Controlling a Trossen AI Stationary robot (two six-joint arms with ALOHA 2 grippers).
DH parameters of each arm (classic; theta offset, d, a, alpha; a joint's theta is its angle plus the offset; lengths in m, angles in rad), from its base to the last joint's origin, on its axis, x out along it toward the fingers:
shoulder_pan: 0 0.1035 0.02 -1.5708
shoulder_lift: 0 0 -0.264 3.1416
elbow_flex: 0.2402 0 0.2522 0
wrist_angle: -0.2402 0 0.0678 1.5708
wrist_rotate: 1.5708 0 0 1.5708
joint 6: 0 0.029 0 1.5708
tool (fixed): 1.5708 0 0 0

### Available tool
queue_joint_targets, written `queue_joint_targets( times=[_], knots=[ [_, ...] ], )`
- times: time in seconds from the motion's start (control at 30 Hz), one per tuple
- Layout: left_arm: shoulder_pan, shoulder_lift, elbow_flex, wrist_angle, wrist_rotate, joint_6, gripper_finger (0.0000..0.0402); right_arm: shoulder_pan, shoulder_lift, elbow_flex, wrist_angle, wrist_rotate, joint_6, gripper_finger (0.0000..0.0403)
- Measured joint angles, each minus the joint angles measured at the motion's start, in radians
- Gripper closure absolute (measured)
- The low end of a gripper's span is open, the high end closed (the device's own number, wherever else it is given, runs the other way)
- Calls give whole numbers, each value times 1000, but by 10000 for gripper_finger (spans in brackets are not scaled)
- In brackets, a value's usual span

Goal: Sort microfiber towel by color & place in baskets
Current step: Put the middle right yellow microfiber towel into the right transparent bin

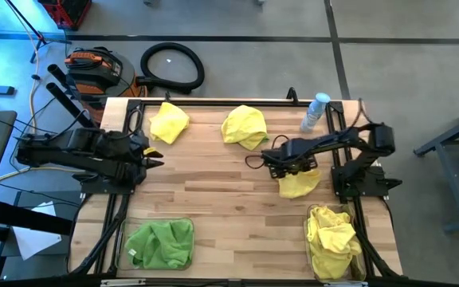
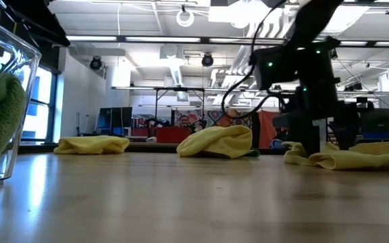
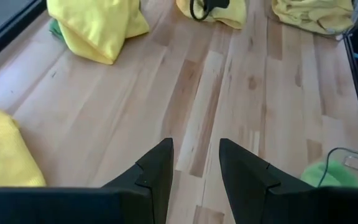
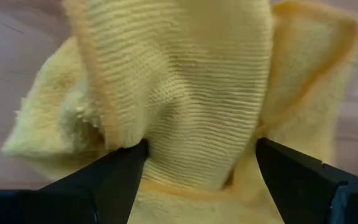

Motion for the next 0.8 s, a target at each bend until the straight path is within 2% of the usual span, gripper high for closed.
queue_joint_targets(
  times=[0.07,0.13,0.23,0.3,0.4,0.6,0.63,0.8],
  knots=[
    [5,0,0,0,-3,-1,283,1,-15,-62,84,-35,47,92],
    [8,1,0,2,-9,-6,283,21,-32,-95,130,-27,107,92],
    [7,1,0,23,-63,-2,283,48,-36,-94,115,14,140,103],
    [7,1,0,49,-104,28,283,52,-47,-85,113,30,136,125],
    [7,1,0,93,-126,97,283,46,-73,-73,150,37,131,185],
    [7,1,0,139,-127,177,283,50,-80,-68,185,10,128,366],
    [7,1,0,138,-128,183,283,55,-88,-68,185,12,122,382],
    [7,1,0,139,-125,154,283,86,-133,-20,124,-14,114,368]
  ],
)
